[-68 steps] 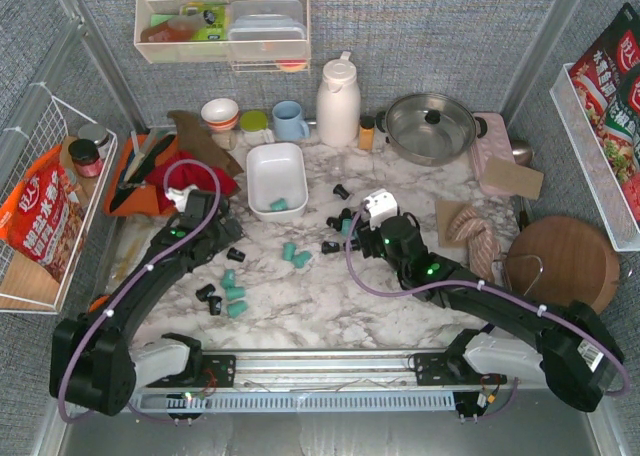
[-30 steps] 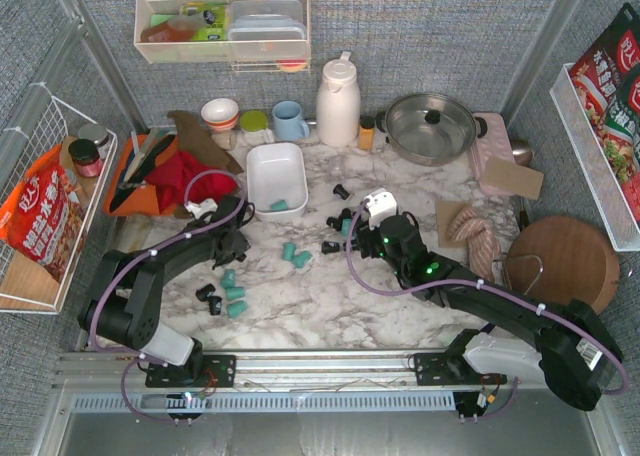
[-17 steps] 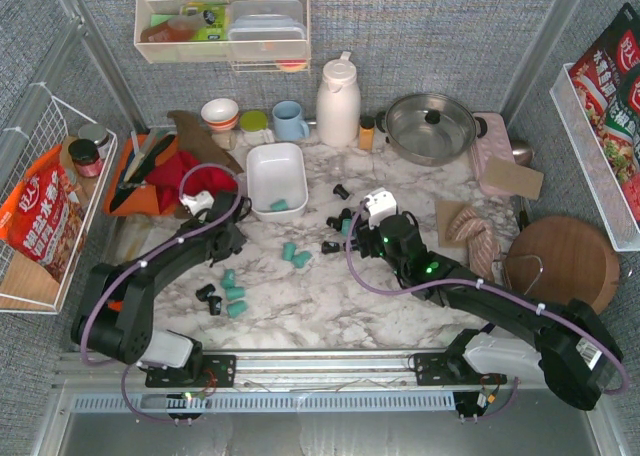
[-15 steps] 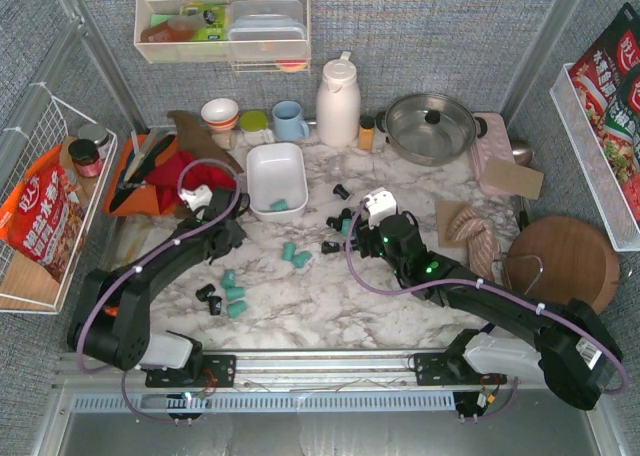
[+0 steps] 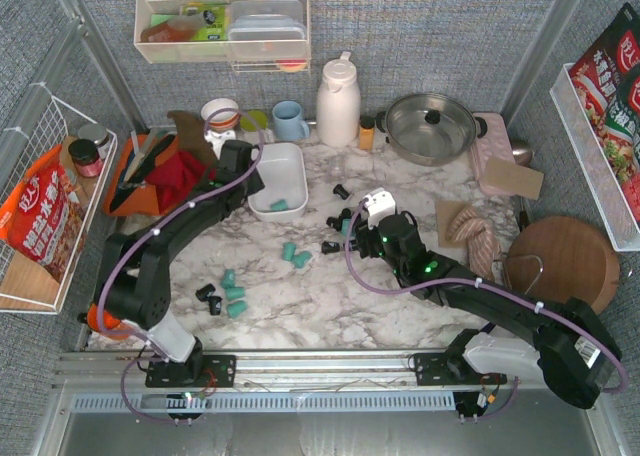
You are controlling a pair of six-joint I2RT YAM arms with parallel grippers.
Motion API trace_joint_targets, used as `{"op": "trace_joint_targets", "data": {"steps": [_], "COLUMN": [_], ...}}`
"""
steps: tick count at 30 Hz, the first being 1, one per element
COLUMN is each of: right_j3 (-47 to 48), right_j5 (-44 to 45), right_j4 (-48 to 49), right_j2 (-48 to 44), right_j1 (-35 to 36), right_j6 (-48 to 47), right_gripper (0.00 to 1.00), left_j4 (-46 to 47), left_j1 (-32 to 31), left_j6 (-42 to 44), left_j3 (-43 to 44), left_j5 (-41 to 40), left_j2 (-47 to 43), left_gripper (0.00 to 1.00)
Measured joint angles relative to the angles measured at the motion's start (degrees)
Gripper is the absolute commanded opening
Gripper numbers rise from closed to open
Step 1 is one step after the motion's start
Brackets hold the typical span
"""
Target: Mix the coffee capsules in the storage basket
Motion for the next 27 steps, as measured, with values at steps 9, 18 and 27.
{"op": "trace_joint_targets", "data": {"steps": [9, 18, 27], "right_j3": [2.1, 2.5, 2.5], "right_j5": [0.0, -0.8, -0.8], "right_j4": [-2.1, -2.7, -2.8], "right_j2": [1.6, 2.0, 2.0], "right_j1": [0.0, 0.1, 0.1], "right_j6": [0.7, 1.1, 1.3], "right_gripper": [0.60, 0.61, 0.62], "left_j4": [0.7, -2.2, -3.9], "left_j1": [0.0, 0.0, 0.0], "left_j6": [3.9, 5.0, 6.6], "left_j3": [11.5, 19.0, 18.7], "left_j5": [3.6, 7.5, 6.7], "left_j2": [12.7, 19.9, 18.7], "left_gripper": [0.46, 0.75, 0.99]}}
